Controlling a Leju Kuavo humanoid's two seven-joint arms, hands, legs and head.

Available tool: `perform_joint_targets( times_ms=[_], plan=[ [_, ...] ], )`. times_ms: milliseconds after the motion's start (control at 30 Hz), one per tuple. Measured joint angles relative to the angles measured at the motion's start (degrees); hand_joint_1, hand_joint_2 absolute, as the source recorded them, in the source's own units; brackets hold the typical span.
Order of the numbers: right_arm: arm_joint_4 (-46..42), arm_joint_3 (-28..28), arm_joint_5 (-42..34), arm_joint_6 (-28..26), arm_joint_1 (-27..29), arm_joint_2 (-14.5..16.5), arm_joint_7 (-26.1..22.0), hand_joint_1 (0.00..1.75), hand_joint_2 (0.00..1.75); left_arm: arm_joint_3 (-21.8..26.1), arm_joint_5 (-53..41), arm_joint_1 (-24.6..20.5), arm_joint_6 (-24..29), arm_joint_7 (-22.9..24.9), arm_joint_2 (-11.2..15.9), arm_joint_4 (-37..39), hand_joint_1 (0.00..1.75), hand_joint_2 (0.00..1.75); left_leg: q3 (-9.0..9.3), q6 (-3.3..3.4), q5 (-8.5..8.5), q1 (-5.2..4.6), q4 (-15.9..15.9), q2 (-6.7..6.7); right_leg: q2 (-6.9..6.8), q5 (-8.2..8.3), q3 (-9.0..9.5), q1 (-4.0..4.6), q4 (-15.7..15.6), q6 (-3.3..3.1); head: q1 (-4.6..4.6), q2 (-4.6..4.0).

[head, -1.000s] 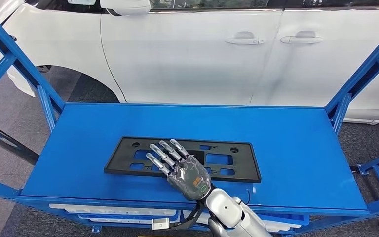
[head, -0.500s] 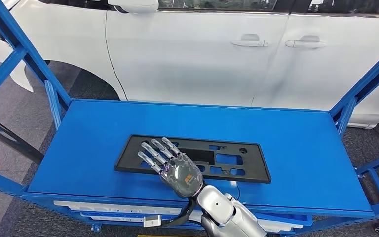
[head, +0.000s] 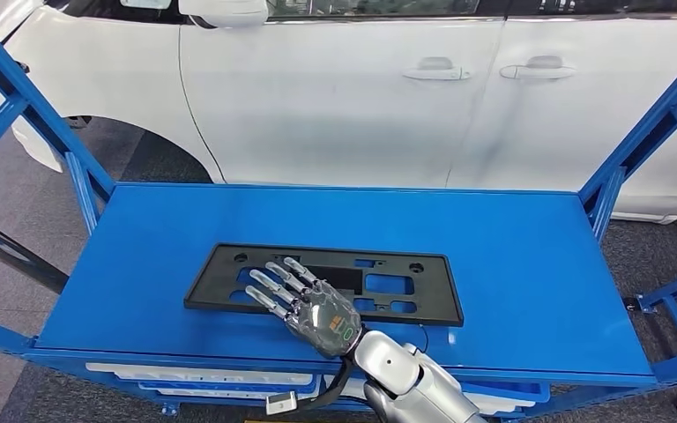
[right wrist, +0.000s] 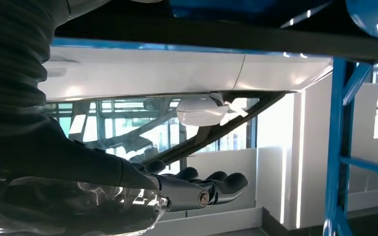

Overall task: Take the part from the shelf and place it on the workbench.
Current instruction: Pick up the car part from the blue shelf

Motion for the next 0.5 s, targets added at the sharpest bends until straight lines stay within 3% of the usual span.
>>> perform_joint_targets(
  times_ms=[100,167,233,300,333,433,467,500],
  plan=[
    [1.04,0.06,1.03,-0.01,-0.32,0.14,0.85,0.00,1.75,0.00,-0.01,-0.06,0.03,-0.20,0.04,0.00,0.00,0.00,5.32,0.57,5.52,-0.09,-11.66,0.01,0.11,-0.23,0.06,0.12,0.30,0.40,0.01,-0.01],
    [1.67,0.18,1.71,-0.02,-0.61,0.26,1.59,0.00,1.75,-0.01,-0.02,-0.16,0.04,-0.32,0.04,0.00,0.00,0.00,6.91,1.20,6.45,-0.30,-15.46,-0.06,0.12,-0.27,-0.12,0.30,0.42,0.96,0.04,-0.01],
    [2.23,0.40,2.30,-0.03,-0.79,0.43,2.31,0.00,1.75,-0.02,-0.05,-0.14,0.04,-0.37,0.02,0.00,0.00,0.00,6.89,1.87,6.52,-0.36,-15.60,-0.14,0.12,-0.19,-0.17,0.37,0.34,1.60,0.07,-0.01],
    [2.68,0.72,2.86,-0.04,-1.00,0.58,2.96,0.00,1.75,-0.05,-0.08,-0.12,0.04,-0.40,0.01,0.00,0.00,0.00,7.00,2.59,6.81,-0.15,-15.95,-0.08,0.11,-1.26,-0.66,0.28,1.66,2.14,0.13,-0.01],
    [2.90,0.88,3.12,-0.05,-1.13,0.62,3.28,0.00,1.75,-0.07,-0.09,-0.16,0.04,-0.43,0.01,0.00,0.00,0.00,7.03,2.89,6.95,-0.03,-16.12,-0.03,0.10,-2.72,-1.69,0.22,4.01,2.38,0.18,0.00],
    [3.88,1.55,4.32,-0.08,-1.28,0.65,5.13,0.00,1.75,-0.13,-0.09,-0.19,0.04,-0.50,0.04,0.00,0.00,0.00,6.90,3.22,6.99,-0.17,-16.08,0.01,0.07,-7.90,-7.14,-0.06,15.58,2.86,0.28,0.00],
    [4.31,1.88,4.71,-0.08,-1.32,0.65,6.06,0.00,1.75,-0.17,-0.09,-0.15,0.04,-0.50,0.04,0.00,0.00,0.00,6.89,3.24,6.97,-0.22,-16.05,0.00,0.07,-8.13,-8.14,-0.08,17.49,2.90,0.28,0.00],
    [4.77,2.31,4.98,-0.08,-1.46,0.65,7.16,0.00,1.75,-0.22,-0.10,-0.14,0.04,-0.51,0.04,0.00,0.00,0.00,6.91,3.25,6.94,-0.24,-16.02,-0.04,0.07,-7.20,-7.98,-0.07,16.99,2.85,0.28,0.00]
  ],
)
